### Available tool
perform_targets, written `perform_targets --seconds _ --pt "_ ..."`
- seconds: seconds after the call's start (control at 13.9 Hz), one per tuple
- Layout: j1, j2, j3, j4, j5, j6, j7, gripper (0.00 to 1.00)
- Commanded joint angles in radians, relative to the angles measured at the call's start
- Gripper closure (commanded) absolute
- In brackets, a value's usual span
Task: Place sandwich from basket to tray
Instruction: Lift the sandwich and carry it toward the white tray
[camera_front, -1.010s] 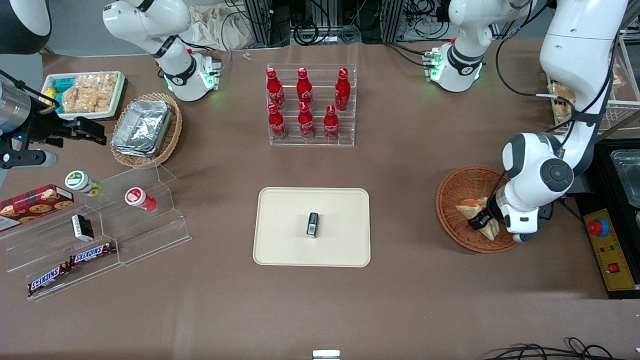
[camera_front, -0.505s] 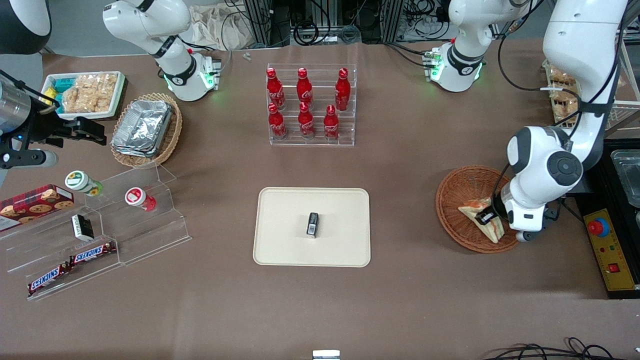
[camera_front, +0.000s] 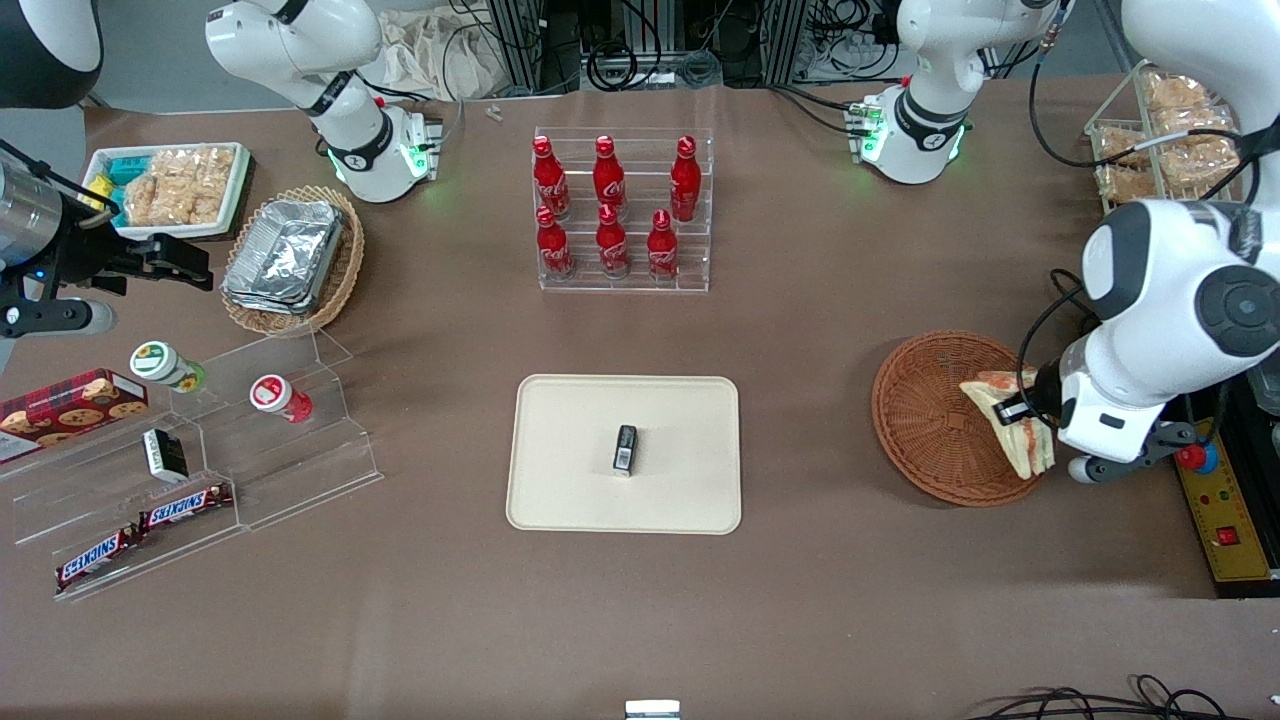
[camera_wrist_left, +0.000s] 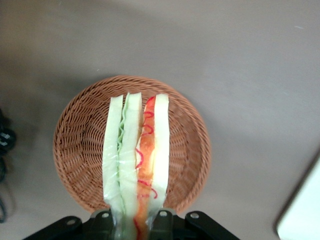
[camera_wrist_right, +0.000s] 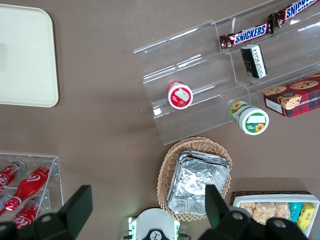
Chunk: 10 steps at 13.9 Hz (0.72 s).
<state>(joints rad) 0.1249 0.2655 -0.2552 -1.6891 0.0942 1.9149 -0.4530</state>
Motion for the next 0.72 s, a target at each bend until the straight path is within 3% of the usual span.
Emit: perform_targets --seconds 0.0,0.22,0.43,0.65 --pt "-0.085 0.035 0.001 0.091 0.007 -0.051 0.048 1.0" --pt "-0.224 0.116 0.001 0.146 0.002 -0.047 0.005 1.0" --pt "-0.371 0.326 0.002 0.332 0.005 -0.027 -0.105 1.0" --pt "-0.471 0.527 0.008 0.524 0.005 0.059 -0.105 1.0"
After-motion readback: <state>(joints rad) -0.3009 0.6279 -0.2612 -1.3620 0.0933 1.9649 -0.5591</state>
